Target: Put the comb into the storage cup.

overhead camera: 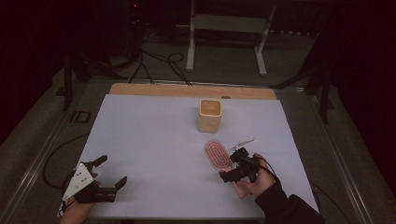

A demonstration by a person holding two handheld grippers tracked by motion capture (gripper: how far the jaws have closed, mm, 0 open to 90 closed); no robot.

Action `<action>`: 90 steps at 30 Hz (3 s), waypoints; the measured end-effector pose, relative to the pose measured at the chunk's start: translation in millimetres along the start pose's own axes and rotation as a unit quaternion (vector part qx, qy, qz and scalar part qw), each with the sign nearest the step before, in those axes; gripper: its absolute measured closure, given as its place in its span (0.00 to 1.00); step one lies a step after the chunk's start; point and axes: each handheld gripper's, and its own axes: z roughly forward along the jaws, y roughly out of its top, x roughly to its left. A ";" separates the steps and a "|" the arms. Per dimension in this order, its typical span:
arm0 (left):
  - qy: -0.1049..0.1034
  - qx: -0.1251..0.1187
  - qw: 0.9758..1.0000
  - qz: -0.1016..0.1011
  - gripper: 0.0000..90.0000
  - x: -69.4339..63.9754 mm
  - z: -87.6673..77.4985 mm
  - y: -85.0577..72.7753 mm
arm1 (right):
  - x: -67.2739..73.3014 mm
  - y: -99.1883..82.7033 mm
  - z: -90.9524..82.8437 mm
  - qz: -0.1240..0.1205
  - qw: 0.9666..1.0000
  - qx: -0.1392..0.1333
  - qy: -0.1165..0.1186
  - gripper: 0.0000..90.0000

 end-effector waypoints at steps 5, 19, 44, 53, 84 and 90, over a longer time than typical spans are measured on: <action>0.000 0.000 1.000 -0.001 0.00 -0.2 0.1 0.0 | 3.0 1.3 7.3 0.008 1.000 0.022 -0.001 0.15; 0.002 -0.005 1.000 -0.006 0.00 1.3 -1.1 0.1 | 5.3 6.1 23.7 0.019 0.997 0.075 -0.030 0.48; 0.002 -0.003 1.000 -0.009 0.00 1.7 -1.1 -1.0 | 3.0 14.1 32.2 0.028 0.991 0.123 -0.039 0.77; 0.001 -0.002 1.000 -0.010 0.00 2.7 -0.8 -1.4 | 2.7 11.9 30.5 0.024 0.993 0.114 -0.034 0.78; 0.002 0.000 1.000 -0.009 0.00 2.0 -0.6 -1.3 | 9.1 22.4 -30.6 -0.016 0.990 -0.142 -0.015 0.78; 0.001 0.000 1.000 -0.011 0.00 2.2 -0.4 -1.6 | 6.1 32.4 -34.4 -0.011 0.985 -0.172 -0.001 0.78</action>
